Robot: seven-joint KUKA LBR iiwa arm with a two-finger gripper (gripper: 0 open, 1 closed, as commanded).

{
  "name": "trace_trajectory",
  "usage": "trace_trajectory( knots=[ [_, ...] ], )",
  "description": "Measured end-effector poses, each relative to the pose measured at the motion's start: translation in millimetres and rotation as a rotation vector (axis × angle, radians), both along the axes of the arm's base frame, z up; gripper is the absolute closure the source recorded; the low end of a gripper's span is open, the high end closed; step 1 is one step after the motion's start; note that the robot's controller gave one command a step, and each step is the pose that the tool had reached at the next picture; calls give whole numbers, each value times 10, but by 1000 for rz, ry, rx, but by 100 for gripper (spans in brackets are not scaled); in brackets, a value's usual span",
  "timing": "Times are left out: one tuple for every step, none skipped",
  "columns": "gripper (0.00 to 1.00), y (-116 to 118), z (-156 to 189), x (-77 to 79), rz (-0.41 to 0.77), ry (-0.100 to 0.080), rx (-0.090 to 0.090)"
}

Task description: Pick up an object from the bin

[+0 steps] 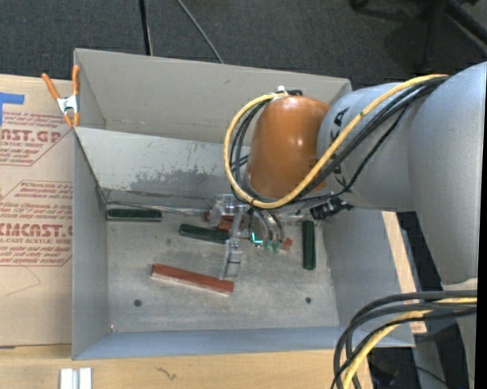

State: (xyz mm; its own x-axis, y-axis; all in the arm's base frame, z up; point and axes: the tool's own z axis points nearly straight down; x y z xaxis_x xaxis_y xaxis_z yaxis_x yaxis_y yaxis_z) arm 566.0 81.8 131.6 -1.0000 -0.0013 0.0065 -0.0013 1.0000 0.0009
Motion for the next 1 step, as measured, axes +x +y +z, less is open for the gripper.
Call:
trace_trajectory(
  knots=[
    [0,491,-663,-543,-31,3,0]
  ],
)
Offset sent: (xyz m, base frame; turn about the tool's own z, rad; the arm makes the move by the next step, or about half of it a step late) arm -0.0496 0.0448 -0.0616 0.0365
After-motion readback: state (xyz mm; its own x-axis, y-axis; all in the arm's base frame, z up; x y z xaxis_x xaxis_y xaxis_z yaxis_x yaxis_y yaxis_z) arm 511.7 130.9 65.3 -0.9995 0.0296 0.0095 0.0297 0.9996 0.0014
